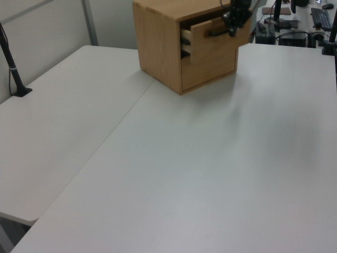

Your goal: Close the drawer by sliding it

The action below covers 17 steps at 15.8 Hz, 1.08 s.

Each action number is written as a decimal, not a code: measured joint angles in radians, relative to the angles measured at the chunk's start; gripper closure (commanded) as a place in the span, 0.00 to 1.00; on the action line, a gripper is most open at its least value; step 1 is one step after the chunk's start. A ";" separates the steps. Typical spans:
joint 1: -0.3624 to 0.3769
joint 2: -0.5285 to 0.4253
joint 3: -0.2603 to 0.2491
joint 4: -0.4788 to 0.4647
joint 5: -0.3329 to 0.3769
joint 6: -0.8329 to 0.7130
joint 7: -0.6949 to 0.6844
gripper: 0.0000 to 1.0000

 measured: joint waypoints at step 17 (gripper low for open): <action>0.001 -0.092 0.092 0.072 -0.001 -0.278 -0.069 0.00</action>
